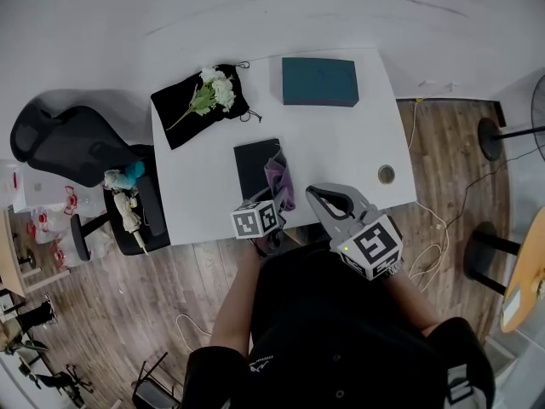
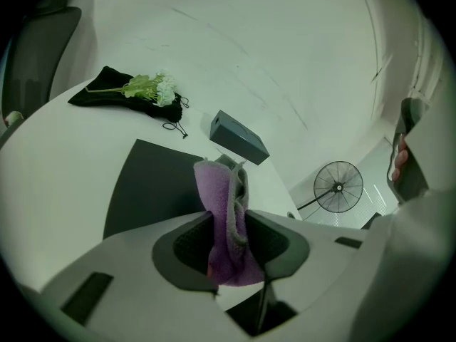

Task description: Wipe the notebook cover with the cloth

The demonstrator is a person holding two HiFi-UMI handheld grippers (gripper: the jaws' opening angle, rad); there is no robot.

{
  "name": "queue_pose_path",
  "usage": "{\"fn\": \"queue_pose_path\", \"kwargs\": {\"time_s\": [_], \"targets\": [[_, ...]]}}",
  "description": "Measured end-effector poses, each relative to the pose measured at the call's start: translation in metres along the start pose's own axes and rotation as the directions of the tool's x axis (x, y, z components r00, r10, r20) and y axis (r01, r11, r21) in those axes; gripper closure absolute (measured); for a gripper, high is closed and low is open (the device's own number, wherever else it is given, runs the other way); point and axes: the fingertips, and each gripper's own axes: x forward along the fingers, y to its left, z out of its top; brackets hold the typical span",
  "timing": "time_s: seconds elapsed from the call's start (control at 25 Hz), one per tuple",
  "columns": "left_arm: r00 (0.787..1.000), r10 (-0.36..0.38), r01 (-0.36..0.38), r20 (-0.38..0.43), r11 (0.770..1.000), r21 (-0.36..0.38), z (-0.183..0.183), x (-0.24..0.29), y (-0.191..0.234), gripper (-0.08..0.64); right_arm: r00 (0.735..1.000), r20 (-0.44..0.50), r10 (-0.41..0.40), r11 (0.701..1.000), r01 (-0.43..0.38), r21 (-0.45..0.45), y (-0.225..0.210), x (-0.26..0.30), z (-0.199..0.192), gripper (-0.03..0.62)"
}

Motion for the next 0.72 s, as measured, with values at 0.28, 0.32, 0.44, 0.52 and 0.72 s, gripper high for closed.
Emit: {"fn": "queue_pose_path", "kwargs": {"time_s": [0.28,0.32,0.44,0.52,0.72], "targets": [[0.999,-0.027,0.027,-0.035,0.999,0.025,-0.007,0.020,-0.016,0.431,0.999,-0.009,-0.032,0.999,0.032,0.008,-0.013,-0.011,-0.007,0.588],[0.999,-0.030,0.031,-0.043,0.999,0.030,-0.008,0.023,-0.017,0.431,0.999,-0.010,-0.036,0.999,0.036,0.008,-0.014,-0.012,-0.008,0.588],[0.997,-0.034,0.036,-0.064,0.998,0.042,-0.012,0.029,-0.018,0.431,0.999,-0.009,-0.048,0.999,0.048,0.009,-0.016,-0.014,-0.009,0.588],[0.996,-0.034,0.038,-0.078,0.998,0.044,-0.015,0.032,-0.016,0.431,0.998,-0.011,-0.060,0.998,0.060,0.014,-0.017,-0.016,-0.010,0.588],[0.994,-0.043,0.048,-0.104,0.998,0.050,-0.020,0.038,-0.014,0.431,0.995,-0.016,-0.095,0.995,0.095,0.037,-0.021,-0.018,-0.013,0.588]]}}
